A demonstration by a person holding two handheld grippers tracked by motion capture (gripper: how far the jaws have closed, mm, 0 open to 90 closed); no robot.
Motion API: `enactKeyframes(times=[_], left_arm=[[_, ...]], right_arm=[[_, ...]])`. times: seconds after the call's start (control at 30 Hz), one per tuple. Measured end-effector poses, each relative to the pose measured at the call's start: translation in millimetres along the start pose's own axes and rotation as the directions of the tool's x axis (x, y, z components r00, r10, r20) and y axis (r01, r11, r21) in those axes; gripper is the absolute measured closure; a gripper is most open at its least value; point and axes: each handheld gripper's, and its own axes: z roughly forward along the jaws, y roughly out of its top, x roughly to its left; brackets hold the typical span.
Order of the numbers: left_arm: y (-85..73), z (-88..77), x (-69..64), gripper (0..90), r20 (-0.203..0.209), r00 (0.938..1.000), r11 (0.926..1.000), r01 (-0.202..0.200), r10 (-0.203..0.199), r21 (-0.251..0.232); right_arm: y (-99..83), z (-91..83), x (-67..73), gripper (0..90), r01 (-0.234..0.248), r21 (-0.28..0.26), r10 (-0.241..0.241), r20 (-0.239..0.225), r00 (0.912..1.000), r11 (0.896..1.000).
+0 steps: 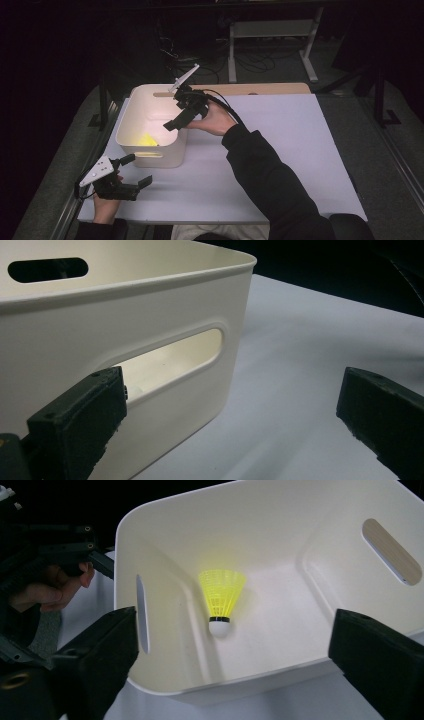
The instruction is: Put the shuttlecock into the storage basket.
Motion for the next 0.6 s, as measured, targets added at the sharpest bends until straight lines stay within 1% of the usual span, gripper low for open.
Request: enactKeyframes(times=[0.1,0.6], left_arm=[[0.0,0.1,0.0,0.0,0.0,1.0,1.0,0.0,0.0,0.001],[-0.2,0.5,0.1,0.0,-0.002,1.0,1.0,0.0,0.0,0.003]], right_arm=[[-1.7,-4.6,-0.7,0.2,0.0,-0.007,0.0,0.009,1.0,1.0],[-12.5,-25.7,-4.7,0.0,-0.006,-0.032,0.008,0.04,0.9992,0.999]])
